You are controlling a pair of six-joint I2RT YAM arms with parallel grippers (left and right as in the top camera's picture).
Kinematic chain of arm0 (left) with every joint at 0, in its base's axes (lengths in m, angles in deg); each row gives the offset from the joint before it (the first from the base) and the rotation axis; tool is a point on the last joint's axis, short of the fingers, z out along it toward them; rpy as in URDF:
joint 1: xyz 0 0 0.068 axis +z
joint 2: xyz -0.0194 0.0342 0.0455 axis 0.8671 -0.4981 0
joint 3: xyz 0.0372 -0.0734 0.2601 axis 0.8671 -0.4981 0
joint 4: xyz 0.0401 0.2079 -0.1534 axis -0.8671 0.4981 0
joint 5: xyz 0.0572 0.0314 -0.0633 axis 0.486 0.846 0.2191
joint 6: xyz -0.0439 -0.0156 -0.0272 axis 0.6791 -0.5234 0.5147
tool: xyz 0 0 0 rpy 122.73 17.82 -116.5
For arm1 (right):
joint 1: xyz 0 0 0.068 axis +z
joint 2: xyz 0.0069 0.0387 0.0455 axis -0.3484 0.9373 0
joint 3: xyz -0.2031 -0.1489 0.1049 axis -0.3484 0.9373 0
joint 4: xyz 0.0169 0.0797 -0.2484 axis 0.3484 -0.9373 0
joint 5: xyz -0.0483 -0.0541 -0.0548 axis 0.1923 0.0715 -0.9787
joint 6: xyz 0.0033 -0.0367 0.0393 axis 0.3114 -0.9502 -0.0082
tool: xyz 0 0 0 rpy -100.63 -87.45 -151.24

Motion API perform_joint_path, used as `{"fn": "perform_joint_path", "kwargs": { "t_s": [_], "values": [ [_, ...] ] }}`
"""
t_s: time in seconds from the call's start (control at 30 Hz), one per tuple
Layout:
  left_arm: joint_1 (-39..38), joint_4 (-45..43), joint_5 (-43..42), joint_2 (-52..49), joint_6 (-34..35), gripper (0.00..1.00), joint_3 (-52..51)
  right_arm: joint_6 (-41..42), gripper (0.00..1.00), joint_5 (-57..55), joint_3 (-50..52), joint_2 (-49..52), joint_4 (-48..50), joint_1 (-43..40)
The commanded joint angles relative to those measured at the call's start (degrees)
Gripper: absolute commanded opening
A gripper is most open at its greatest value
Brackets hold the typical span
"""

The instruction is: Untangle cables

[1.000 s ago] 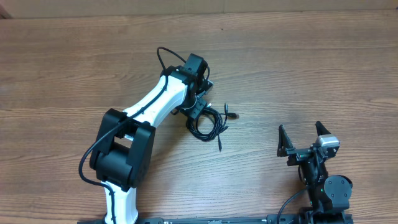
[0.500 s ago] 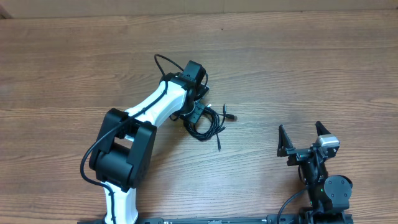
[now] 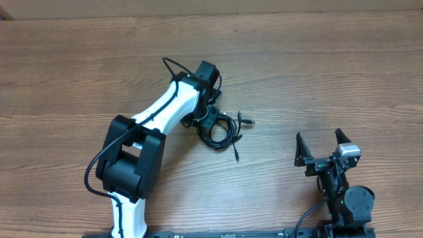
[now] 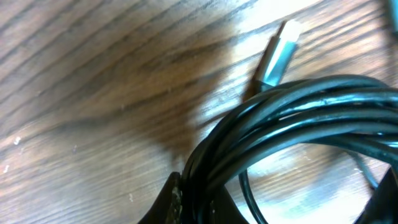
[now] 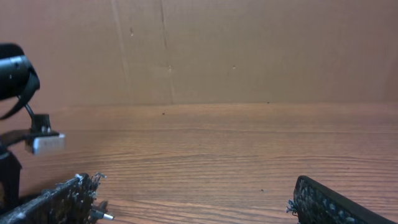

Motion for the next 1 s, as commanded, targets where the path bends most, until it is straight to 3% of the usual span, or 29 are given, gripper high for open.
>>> {"fn": "perform_joint_path", "kwargs": {
  "t_s": [0.0, 0.33, 0.73, 0.8, 0.97],
  "values": [
    [-0.1, 3.7, -2.3, 0.0, 5.2, 0.04, 6.8, -0.2, 1.0, -0.5, 0.6, -0.7, 0.2, 0.2],
    [-0.1, 12.6, -2.3, 0.0, 8.7, 0.04, 15.1, -0.2, 1.0, -0.5, 0.6, -0.7, 0.2, 0.2],
    [0.0, 15.9, -5.0, 0.0, 17.4, 0.04, 15.3, 0.8, 1.0, 0.8, 0.6, -0.7, 0.3, 0.2],
    [0.0, 15.4, -7.6, 0.0, 17.4, 0.04, 15.3, 5.9, 1.0, 2.7, 0.6, -0.7, 0.5, 0.2],
    [-0.1, 13.5, -9.4, 0.0, 17.4, 0.04, 15.3, 37.1, 1.0, 11.4, 0.6, -0.7, 1.3, 0.2]
  ]
}}
